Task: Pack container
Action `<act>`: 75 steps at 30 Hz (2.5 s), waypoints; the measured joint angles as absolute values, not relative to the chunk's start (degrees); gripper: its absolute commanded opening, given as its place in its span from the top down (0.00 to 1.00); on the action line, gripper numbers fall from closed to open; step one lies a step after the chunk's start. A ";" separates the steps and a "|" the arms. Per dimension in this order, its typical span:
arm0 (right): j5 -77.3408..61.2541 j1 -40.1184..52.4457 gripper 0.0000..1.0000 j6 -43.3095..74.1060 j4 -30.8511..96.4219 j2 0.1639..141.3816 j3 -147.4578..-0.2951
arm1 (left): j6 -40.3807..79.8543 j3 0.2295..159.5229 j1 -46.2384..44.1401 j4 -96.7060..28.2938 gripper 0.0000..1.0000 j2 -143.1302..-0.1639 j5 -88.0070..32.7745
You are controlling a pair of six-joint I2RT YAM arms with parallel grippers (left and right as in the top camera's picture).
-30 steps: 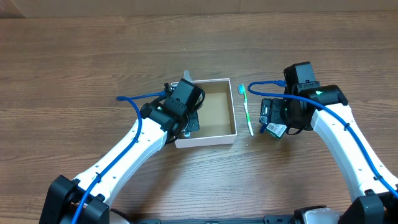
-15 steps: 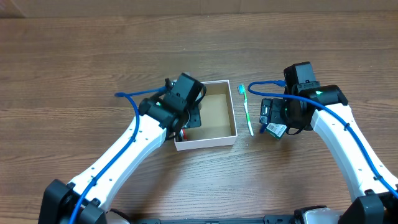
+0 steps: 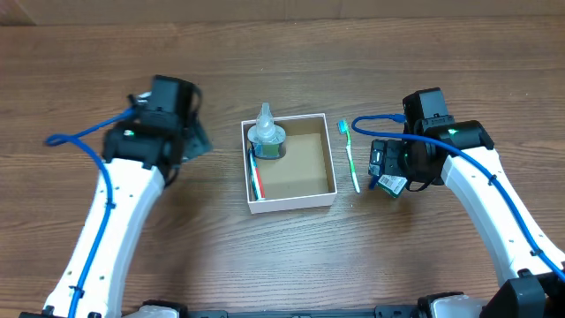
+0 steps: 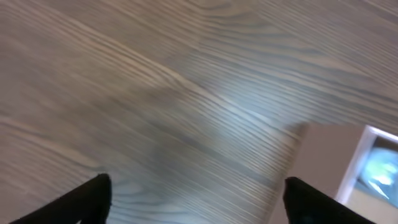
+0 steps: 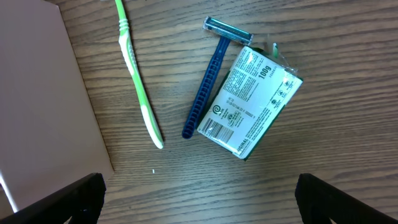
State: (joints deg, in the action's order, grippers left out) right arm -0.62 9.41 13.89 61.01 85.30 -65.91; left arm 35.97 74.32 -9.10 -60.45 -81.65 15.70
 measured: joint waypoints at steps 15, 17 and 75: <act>-0.62 9.41 0.00 13.89 61.06 85.30 -65.91 | 35.40 74.32 -6.70 -60.93 0.00 -81.65 15.68; -0.60 9.41 0.00 13.89 61.04 85.30 -65.91 | 35.40 74.32 -6.70 -60.93 0.00 -81.65 15.68; 7.07 5.45 0.05 43.42 53.56 104.22 -64.86 | 35.40 74.32 -6.70 -61.08 0.00 -81.65 15.68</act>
State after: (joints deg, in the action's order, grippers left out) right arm 7.07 5.45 43.42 53.56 104.22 -64.86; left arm 35.40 74.32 -6.70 -61.08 -81.65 15.68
